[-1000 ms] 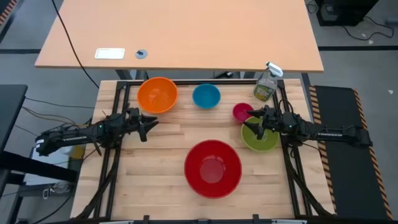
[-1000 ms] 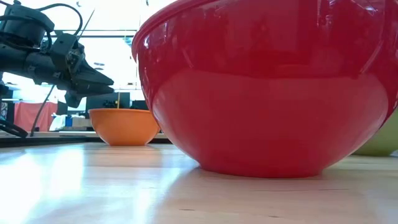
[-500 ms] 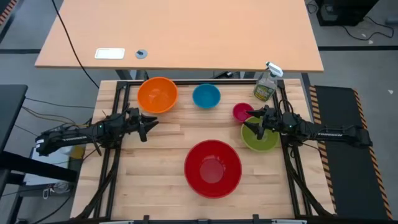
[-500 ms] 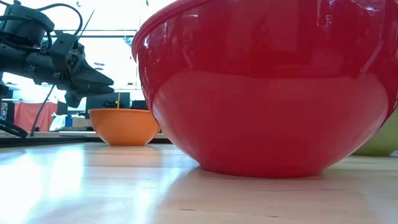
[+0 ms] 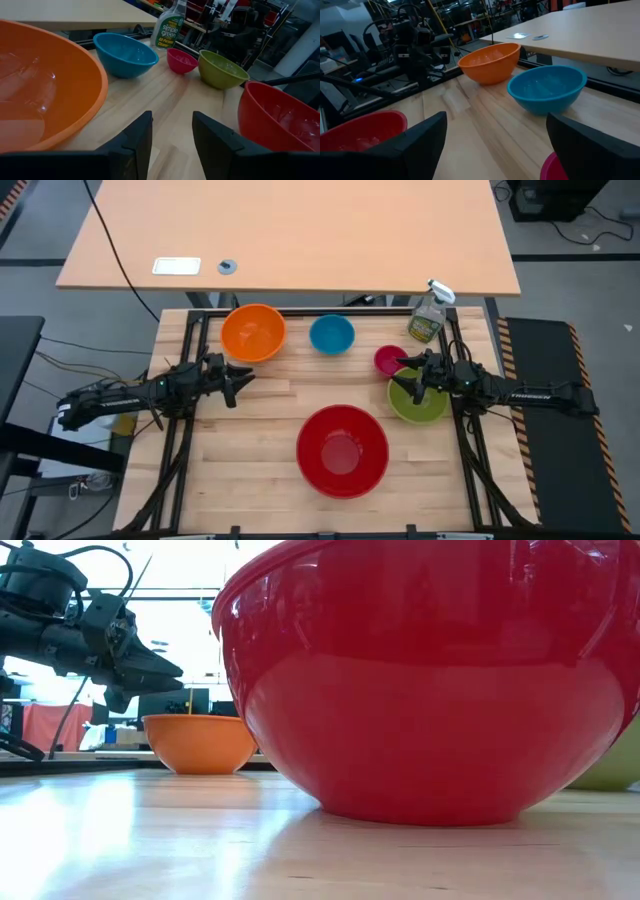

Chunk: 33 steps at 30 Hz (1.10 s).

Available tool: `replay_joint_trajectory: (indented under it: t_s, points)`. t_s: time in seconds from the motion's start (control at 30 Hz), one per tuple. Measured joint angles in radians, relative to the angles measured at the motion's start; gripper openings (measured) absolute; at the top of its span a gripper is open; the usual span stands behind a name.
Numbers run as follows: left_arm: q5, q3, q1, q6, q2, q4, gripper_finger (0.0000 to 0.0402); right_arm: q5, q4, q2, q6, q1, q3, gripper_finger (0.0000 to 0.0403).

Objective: Nest bowls inside each other

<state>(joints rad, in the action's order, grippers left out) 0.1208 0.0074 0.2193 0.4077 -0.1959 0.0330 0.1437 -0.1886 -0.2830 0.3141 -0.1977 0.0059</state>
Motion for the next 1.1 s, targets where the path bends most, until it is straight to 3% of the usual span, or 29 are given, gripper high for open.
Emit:
replay_joint_trajectory:
  t_s: [0.6, 0.67, 0.77, 0.87, 0.97, 1.1]
  points:
    - [0.000, 0.000, 0.000, 0.000, 0.000, 0.000, 0.0142, 0.000, 0.000, 0.000, 0.000, 0.000, 0.000, 0.0347]
    - [0.021, 0.000, 0.000, -0.085, 0.000, 0.003, 0.0142, 0.000, 0.000, 0.000, 0.000, 0.000, 0.000, 0.0347]
    - [0.063, 0.000, 0.000, -0.340, 0.000, 0.020, 0.0142, 0.000, 0.000, 0.000, 0.000, 0.000, 0.000, 0.0347]
    - [0.064, 0.000, 0.000, -0.388, 0.000, 0.055, 0.0142, 0.005, -0.022, 0.000, 0.000, 0.000, 0.000, 0.0347]
    - [0.064, 0.000, 0.000, -0.280, 0.000, 0.149, 0.0142, 0.062, -0.193, 0.000, 0.023, 0.000, 0.000, 0.0347]
    - [0.065, 0.000, 0.001, 0.040, 0.001, 0.330, 0.0142, 0.248, -0.502, -0.003, 0.055, -0.006, 0.000, 0.0347]
